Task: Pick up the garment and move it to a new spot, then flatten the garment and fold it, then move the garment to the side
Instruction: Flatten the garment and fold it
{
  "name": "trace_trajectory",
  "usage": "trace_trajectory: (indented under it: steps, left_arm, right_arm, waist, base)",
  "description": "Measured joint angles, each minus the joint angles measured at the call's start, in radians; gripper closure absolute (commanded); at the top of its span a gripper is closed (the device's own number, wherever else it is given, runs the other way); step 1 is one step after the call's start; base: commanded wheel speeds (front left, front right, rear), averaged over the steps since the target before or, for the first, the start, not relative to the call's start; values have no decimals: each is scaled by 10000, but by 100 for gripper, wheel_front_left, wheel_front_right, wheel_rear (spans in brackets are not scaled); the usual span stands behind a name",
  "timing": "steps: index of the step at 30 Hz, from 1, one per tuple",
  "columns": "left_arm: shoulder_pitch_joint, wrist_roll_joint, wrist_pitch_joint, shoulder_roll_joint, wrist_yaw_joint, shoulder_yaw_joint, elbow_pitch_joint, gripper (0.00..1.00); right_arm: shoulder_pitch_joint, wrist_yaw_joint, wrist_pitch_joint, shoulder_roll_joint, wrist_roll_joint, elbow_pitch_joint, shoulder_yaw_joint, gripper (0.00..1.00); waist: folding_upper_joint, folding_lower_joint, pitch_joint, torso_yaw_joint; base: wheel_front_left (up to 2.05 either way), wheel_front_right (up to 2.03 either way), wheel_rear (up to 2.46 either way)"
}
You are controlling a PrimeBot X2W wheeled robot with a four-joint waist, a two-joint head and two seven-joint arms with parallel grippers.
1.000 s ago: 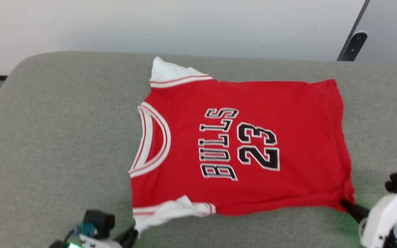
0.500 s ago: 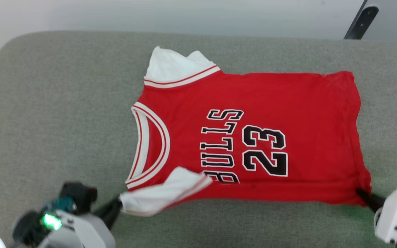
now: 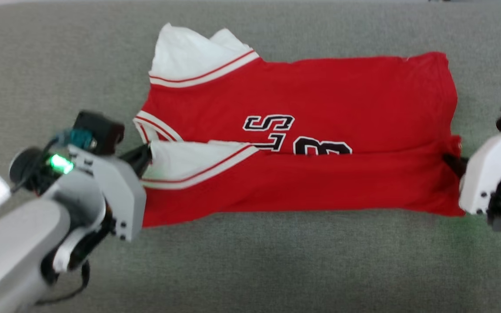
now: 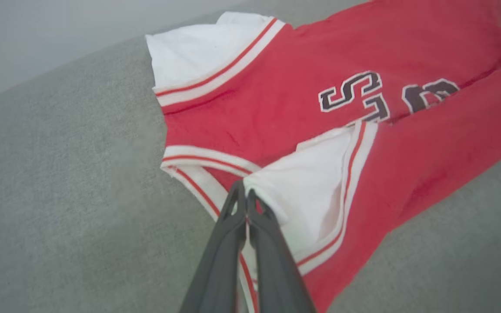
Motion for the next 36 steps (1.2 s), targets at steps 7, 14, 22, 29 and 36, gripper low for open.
trace_trajectory:
  steps: [7, 14, 22, 29, 36]
  left_arm:
    - [-747, -109, 543, -863, -805, -272, 1856, 100]
    - [-872, -479, 1099, -1365, -1267, -506, 3131, 100]
    - [-1284, -1404, 2382, -2023, -1369, -506, 4121, 100]
    - [-1618, -2102, 3570, -2370, -1367, -474, 4755, 0]
    - [-2020, -2123, 4153, -2290, -915, -456, 4964, 0]
  right_arm:
    - [-900, 2, 75, 117, -270, 1129, 474, 100]
    - [-1337, 25, -2, 234, -623, 1994, 610, 100]
    - [-1641, 35, -23, 412, -1116, 2803, 667, 100]
    - [-1729, 12, -224, 520, -1269, 3300, 656, 100]
    - [-1793, 4, -445, 619, -1390, 3705, 625, 100]
  waist:
    - [0, 0, 653, -209]
    - [0, 0, 855, -324]
    - [0, 0, 687, -226]
    - [0, 0, 459, -134]
    - [0, 0, 228, -141]
  base:
    - [0, 0, 0]
    - [0, 0, 0]
    - [0, 0, 0]
    - [0, 0, 0]
    - [0, 0, 0]
